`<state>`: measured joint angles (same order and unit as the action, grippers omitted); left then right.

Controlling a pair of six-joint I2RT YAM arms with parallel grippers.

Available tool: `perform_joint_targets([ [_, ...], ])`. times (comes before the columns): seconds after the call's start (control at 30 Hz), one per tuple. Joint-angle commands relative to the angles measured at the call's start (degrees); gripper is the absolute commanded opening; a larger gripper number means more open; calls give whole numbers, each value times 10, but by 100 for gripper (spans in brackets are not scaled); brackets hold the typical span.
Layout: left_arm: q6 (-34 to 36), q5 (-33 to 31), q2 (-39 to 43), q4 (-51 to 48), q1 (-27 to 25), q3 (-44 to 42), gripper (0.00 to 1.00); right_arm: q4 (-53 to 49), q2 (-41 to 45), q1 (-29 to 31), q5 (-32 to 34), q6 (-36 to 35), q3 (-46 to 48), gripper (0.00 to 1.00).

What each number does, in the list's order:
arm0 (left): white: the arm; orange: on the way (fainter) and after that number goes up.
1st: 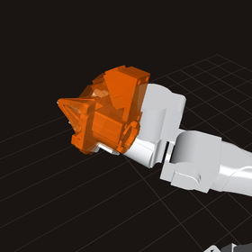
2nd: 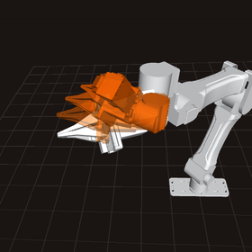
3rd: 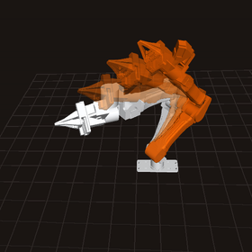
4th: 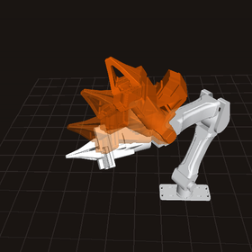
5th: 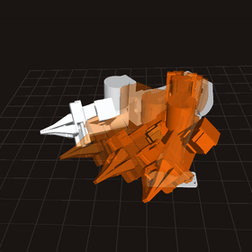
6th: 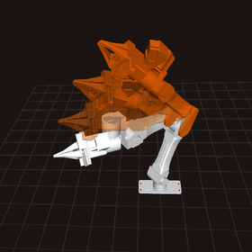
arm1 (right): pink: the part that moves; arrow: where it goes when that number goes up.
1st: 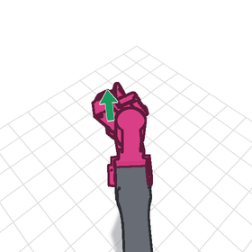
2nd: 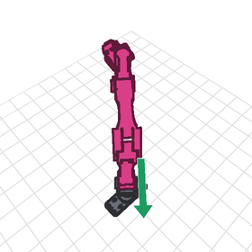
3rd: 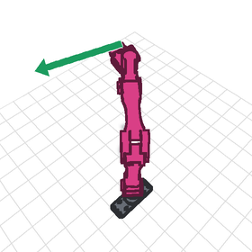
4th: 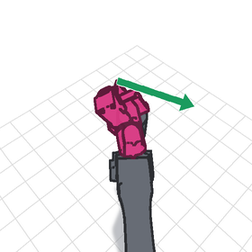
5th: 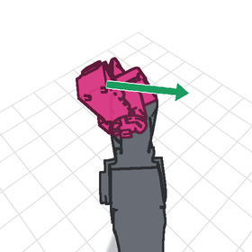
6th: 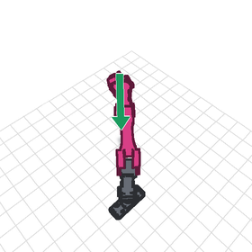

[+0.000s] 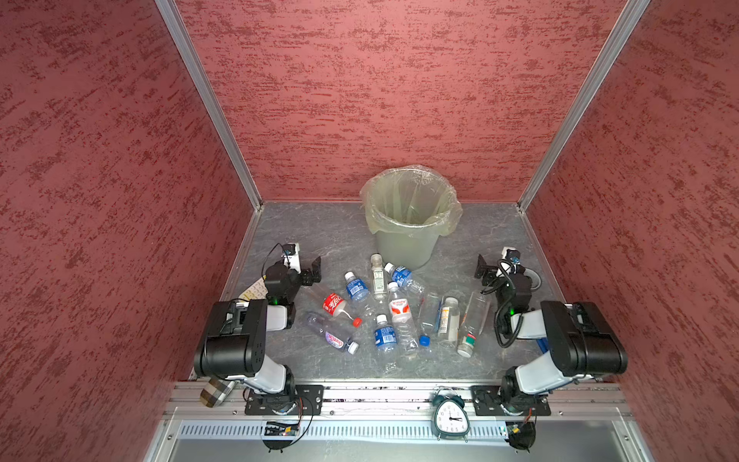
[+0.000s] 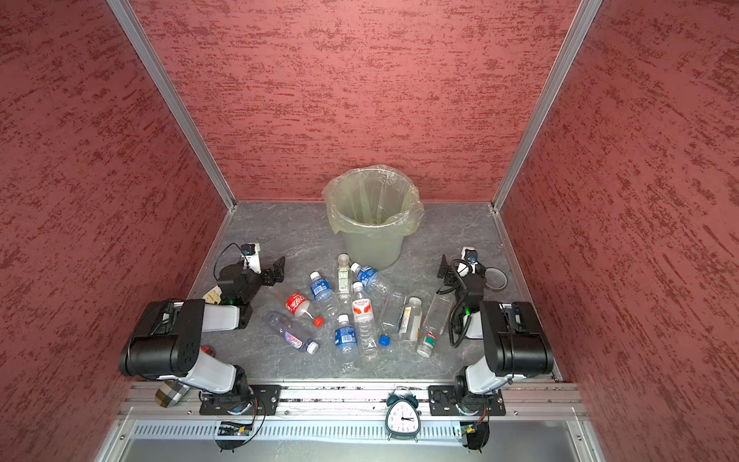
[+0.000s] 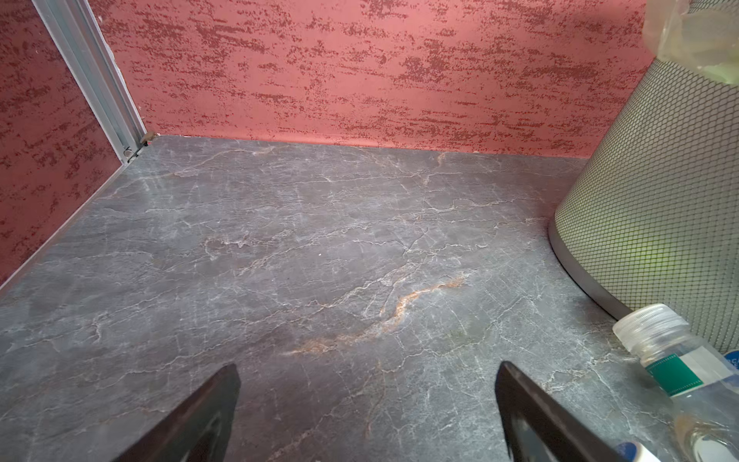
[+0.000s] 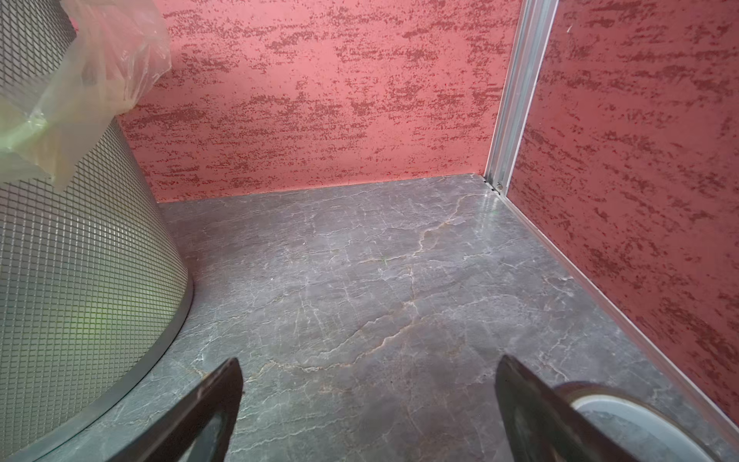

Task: Throw the plastic bottles in the bin
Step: 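Lower both grippers from the raised pose toward the bottle pile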

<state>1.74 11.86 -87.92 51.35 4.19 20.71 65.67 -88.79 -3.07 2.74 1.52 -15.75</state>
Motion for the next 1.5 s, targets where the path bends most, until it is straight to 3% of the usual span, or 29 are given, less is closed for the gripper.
perform_joint_targets([
  [0.0, -4, -15, 1, -2, -7, 9, 99, -2, 0, -2, -2, 5, -8, 99],
  [0.1, 3, -39, 3, 4, -19, 5, 99, -6, 0, -3, -2, 5, -10, 99],
  [0.43, -10, -7, 0, -2, 0, 10, 99, -5, -1, -3, -2, 5, -10, 99],
  [1.07, -4, -30, 13, 35, -10, -16, 99, 9, 2, -3, 5, 6, -2, 99],
  [1.17, 3, -57, 47, 46, -25, -38, 99, 22, 41, 1, 55, 19, 23, 99],
  [1.33, 39, -142, 129, -28, -79, -33, 99, -25, 135, 8, 166, 50, 39, 99],
  [1.4, 34, -188, 165, -43, -86, -37, 99, -123, 175, 9, 220, 82, 11, 99],
  [1.47, 11, -244, 210, -72, -85, -35, 99, -277, 212, 10, 272, 156, -47, 99],
])
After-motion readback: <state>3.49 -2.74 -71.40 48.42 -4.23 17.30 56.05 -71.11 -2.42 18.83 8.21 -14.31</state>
